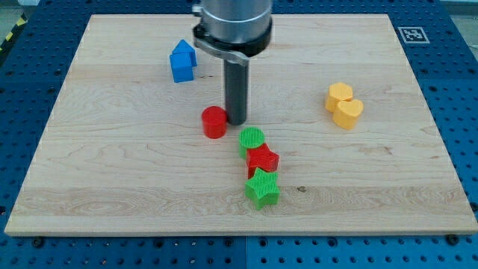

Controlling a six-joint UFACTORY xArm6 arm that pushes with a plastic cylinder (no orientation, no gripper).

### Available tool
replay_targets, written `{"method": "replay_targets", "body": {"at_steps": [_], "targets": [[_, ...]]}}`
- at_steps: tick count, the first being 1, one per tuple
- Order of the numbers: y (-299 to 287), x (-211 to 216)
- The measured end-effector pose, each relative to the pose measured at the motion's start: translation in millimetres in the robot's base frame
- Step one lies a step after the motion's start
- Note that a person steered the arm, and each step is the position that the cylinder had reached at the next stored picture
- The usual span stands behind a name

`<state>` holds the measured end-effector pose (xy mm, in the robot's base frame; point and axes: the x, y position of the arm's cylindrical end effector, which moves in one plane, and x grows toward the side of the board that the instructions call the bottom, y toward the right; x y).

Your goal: Move the red circle to the top left of the green circle

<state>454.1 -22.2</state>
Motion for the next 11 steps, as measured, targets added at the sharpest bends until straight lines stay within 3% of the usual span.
{"method": "replay_targets", "body": {"at_steps": [2, 11], "targets": [[-83.3, 3.1], [-82.0, 0.7]]}}
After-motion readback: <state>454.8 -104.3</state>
